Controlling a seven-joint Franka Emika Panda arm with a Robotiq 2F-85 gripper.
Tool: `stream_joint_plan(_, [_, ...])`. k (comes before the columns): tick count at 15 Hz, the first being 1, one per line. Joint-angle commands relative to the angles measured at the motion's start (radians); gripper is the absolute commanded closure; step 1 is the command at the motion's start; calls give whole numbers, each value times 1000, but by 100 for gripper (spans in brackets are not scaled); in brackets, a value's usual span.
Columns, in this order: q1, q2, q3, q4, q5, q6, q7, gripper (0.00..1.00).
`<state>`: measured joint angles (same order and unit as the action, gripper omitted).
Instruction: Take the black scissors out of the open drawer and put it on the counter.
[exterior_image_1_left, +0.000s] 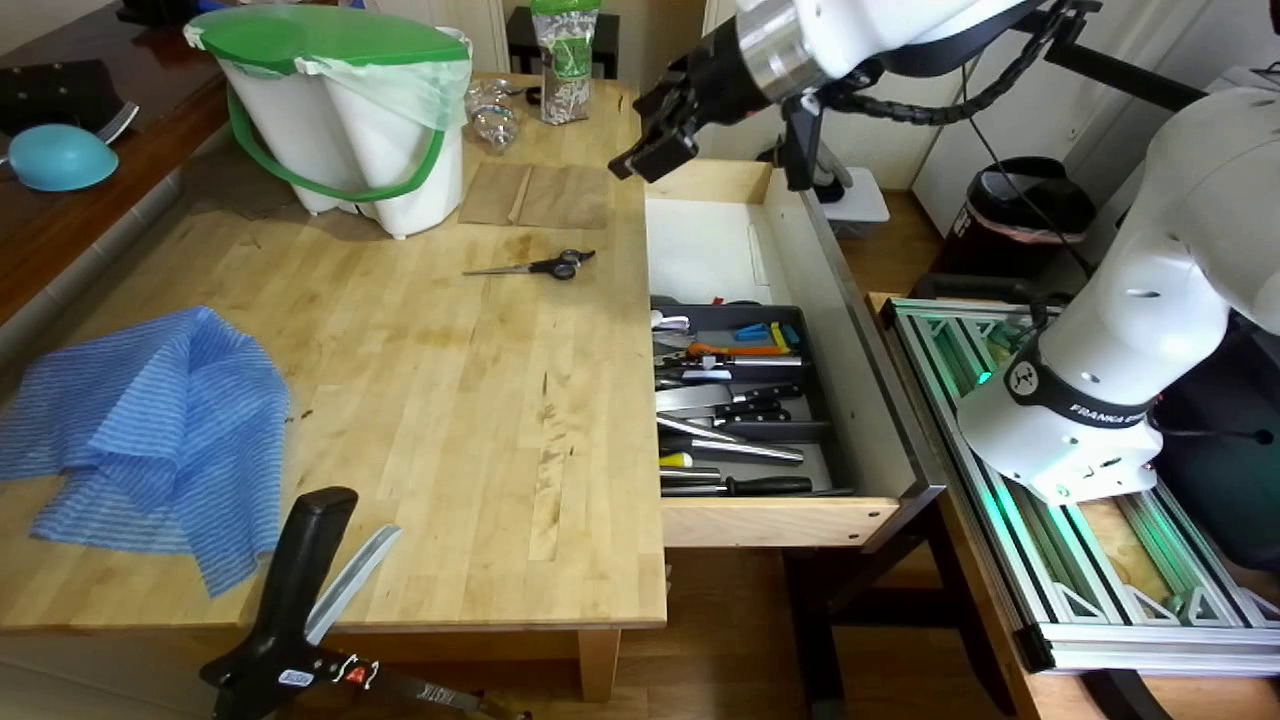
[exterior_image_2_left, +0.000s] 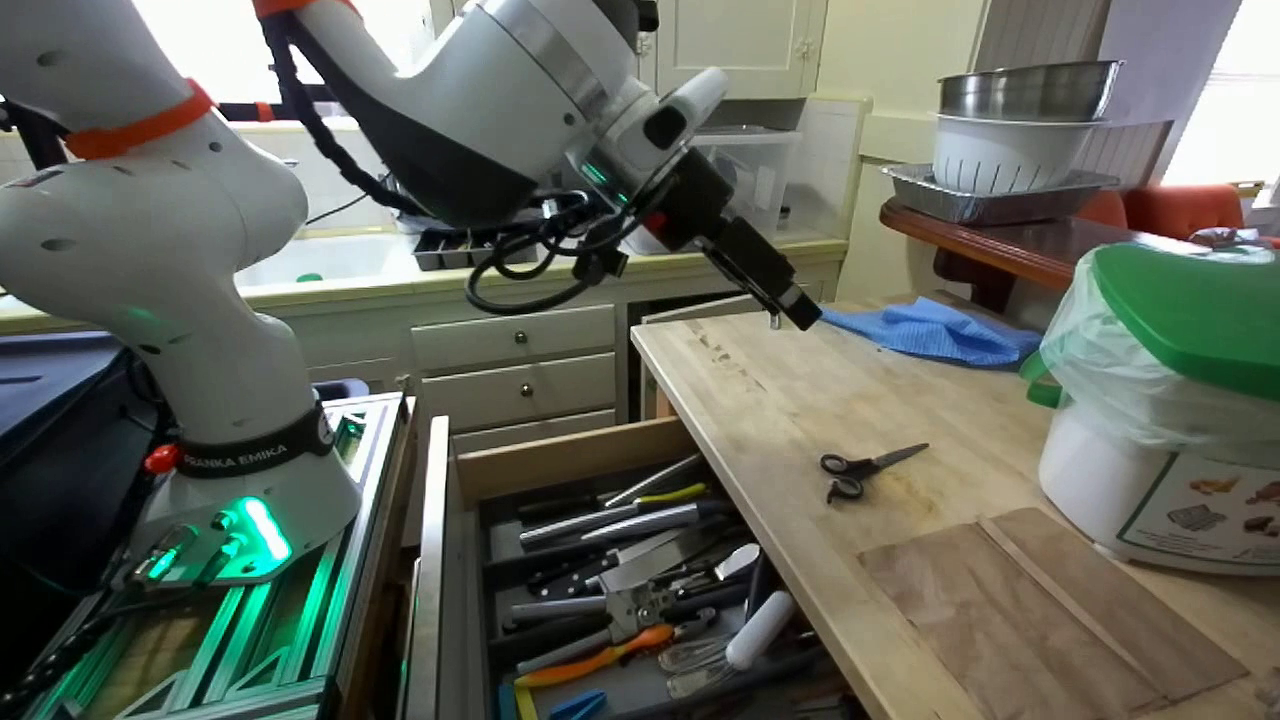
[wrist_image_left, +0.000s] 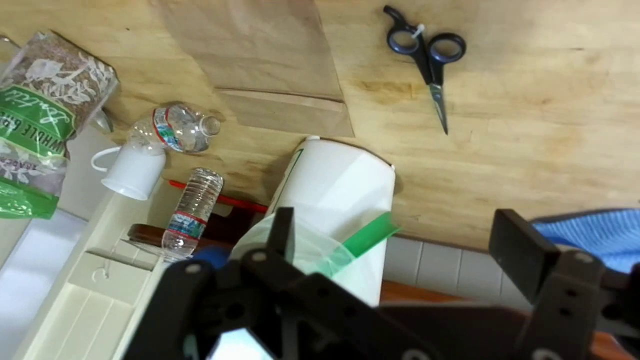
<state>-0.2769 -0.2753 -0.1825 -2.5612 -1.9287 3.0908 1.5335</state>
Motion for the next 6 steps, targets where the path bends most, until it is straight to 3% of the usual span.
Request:
stream_joint_plan(1, [-102,-182,-67,-123,80,235,-61,0])
stream_joint_plan(2, [-52,-87,-44,-45,32,146,-24,0])
stream_joint_plan(3, [-37,-139,-108,-107,190,176,-205,0])
stream_joint_plan(4, [-51,-166,-117,-124,192,194,-210,0])
stream_joint_plan(5, [-98,-168,-68,-95,46,219,-39,0])
stream_joint_plan(6, [-98,-175,-68,-101,48,219,-39,0])
